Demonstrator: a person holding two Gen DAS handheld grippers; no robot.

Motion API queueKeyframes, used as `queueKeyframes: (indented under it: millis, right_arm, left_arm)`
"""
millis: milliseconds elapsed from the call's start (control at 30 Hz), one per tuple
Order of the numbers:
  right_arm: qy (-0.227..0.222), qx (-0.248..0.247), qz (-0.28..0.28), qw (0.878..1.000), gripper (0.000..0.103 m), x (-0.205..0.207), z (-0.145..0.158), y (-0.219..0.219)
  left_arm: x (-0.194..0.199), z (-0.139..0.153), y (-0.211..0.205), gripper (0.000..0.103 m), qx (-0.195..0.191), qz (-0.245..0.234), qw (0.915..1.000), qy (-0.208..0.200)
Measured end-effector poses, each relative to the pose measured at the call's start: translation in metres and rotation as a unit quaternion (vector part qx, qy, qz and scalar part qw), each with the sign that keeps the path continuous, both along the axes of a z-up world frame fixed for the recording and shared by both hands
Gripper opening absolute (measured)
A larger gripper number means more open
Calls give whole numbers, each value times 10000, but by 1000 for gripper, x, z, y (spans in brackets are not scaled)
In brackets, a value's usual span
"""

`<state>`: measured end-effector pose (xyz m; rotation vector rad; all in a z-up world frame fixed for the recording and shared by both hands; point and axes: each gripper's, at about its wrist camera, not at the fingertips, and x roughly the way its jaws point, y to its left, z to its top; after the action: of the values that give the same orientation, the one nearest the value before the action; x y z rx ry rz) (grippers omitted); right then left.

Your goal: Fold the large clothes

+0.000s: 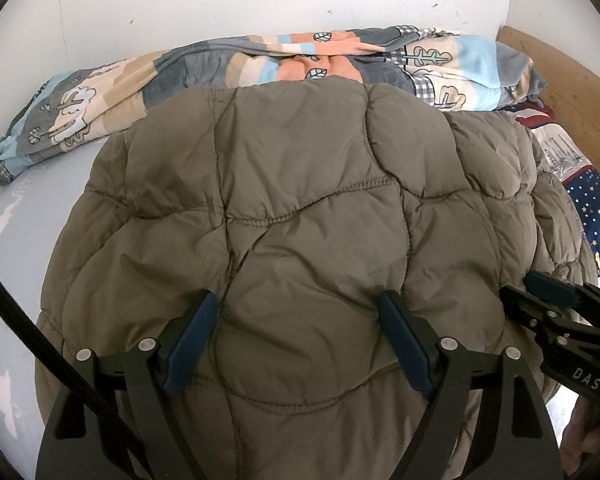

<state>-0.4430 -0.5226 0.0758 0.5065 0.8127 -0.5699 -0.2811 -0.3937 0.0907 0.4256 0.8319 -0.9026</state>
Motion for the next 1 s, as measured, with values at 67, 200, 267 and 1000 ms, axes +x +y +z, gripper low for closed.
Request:
queueKeyframes:
  millis: [67, 200, 267, 1000]
  right_arm:
    - [2, 1, -8, 10000, 60, 1, 0, 0]
    - [12, 5, 8, 10000, 61, 0, 0, -1]
    - [3, 20, 16, 10000, 61, -1, 3, -1]
    - [-398, 478, 321, 9975, 97, 0, 5, -2]
  left_arm:
    - [0, 0, 0, 83, 5, -6, 10000, -17]
    - [-1, 2, 1, 83, -40, 1, 10000, -50]
    - [-3, 6, 1, 83, -95, 14, 9999, -90]
    - [9, 6, 4, 83, -38, 346, 9992, -184]
